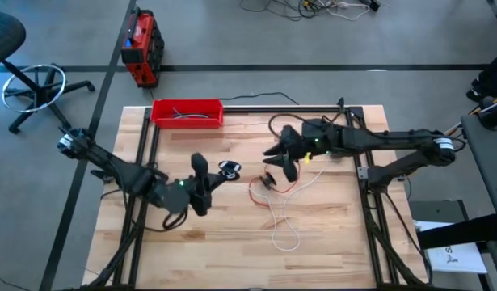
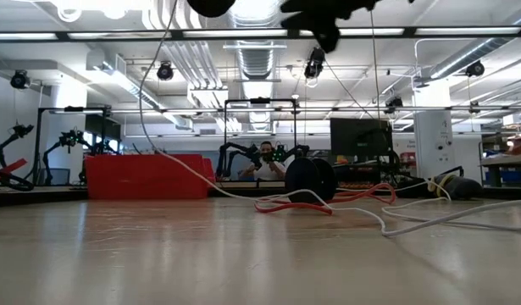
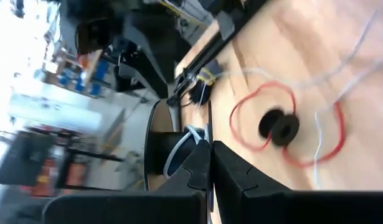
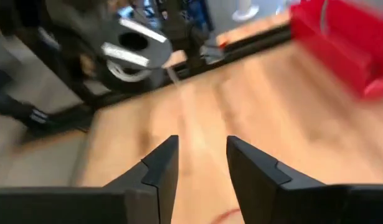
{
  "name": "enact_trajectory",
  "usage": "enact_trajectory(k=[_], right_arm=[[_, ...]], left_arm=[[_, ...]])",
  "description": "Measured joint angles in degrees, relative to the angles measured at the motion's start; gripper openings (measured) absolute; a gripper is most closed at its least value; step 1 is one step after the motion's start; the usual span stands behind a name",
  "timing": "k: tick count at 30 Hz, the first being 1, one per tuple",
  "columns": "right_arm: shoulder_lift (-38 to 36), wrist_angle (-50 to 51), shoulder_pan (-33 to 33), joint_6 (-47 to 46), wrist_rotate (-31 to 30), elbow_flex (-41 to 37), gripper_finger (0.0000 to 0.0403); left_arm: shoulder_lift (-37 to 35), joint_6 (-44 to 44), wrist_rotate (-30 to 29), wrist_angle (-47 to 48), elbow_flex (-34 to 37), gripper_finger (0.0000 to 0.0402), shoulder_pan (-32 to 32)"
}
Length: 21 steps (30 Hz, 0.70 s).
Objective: Coil cords
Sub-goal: Coil the white wire onto the black spool
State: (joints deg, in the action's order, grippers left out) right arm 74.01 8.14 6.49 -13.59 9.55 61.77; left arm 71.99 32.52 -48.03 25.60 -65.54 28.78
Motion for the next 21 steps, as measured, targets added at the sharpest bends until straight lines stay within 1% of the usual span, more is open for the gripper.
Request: enact_trajectory(k=[2, 4, 7, 10, 12, 15, 16, 18, 21], right_arm=[[-0.97, 0.52, -0.49, -7.36, 2.27, -0.88, 0.0128], [-1.04, -1.95, -1.83, -15.12, 4.1, -3.03, 0.0127], [0.74, -10.42, -3.95, -25.8, 4.63, -8.03, 0.0121], [4.4, -27.25, -6.31, -35.88, 4.14, -14.21, 0.0116], [8.3, -43.66, -7.99, -42.14, 4.19, -17.8, 0.0115], [16.17, -65.82, -9.86, -50.21, 3.9, -20.52, 0.012], [19.25, -71.55, -10.29, -52.75, 3.36, -20.63, 0.0122], [25.09, -80.79, -11.1, -57.54, 2.48, -20.13, 0.0127], [33.1, -89.84, -12.28, -63.06, 2.56, -17.58, 0.0131]], left_arm=[[1.74, 3.24, -4.31, 1.05, 0.0, 0.0, 1.63], [4.02, 6.74, -9.31, 2.33, 0.02, 0.0, 3.2], [7.83, 10.63, -16.11, 2.48, 0.07, 0.0, 5.14], [11.2, 13.36, -21.84, 2.43, 0.09, 0.0, 7.18], [12.98, 14.9, -24.96, 2.44, 0.09, 0.0, 8.35], [14.34, 16.95, -27.26, 1.16, 0.11, 0.0, 9.66], [14.53, 17.86, -27.97, 0.15, 0.11, 0.0, 9.89], [14.66, 21.08, -29.64, -2.05, 0.11, 0.0, 10.12], [14.73, 25.47, -30.56, -4.92, 0.11, 0.0, 10.28]])
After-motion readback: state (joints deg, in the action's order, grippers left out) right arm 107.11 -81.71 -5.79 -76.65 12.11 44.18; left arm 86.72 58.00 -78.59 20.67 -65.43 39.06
